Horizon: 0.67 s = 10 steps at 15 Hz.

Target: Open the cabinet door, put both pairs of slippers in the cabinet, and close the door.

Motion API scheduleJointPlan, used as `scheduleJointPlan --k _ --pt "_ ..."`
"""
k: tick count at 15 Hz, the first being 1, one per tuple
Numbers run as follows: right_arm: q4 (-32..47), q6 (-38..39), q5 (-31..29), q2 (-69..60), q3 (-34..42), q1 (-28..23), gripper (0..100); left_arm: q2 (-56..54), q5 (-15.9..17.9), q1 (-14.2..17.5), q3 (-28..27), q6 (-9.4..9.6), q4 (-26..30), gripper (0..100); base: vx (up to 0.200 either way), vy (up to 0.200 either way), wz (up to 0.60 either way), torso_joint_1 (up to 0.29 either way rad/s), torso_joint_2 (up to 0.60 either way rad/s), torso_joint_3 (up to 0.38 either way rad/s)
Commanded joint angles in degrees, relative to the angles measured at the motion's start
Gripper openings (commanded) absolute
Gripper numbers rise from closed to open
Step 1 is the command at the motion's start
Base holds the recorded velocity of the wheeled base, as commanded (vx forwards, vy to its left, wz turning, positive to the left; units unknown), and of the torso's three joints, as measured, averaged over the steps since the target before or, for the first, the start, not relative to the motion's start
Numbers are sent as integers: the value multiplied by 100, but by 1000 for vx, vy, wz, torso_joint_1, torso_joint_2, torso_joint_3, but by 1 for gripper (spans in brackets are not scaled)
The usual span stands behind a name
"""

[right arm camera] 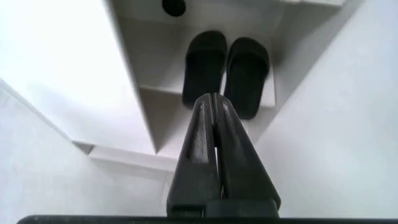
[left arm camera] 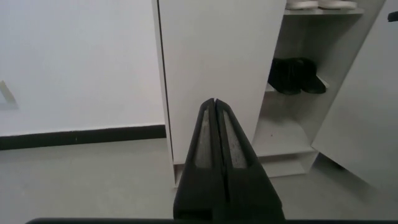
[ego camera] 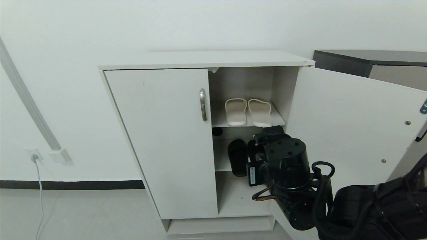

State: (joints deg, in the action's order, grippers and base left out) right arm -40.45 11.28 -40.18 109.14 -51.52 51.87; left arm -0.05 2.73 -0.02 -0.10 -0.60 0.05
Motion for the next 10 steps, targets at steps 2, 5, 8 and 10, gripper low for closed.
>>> scheduleJointPlan --k 2,5,8,10 --pt "-16 6 10 90 1 -45 0 5 -1 2 1 -2 -5 0 0 0 0 0 0 0" --pt "-60 -3 19 151 28 -72 0 5 -1 2 1 -11 -5 0 0 0 0 0 0 0" --pt "-112 -38 291 169 107 -125 0 5 -1 2 1 -11 4 0 0 0 0 0 0 0" --pt "-411 -47 581 213 230 -212 0 5 -1 2 1 -11 -5 0 0 0 0 0 0 0"
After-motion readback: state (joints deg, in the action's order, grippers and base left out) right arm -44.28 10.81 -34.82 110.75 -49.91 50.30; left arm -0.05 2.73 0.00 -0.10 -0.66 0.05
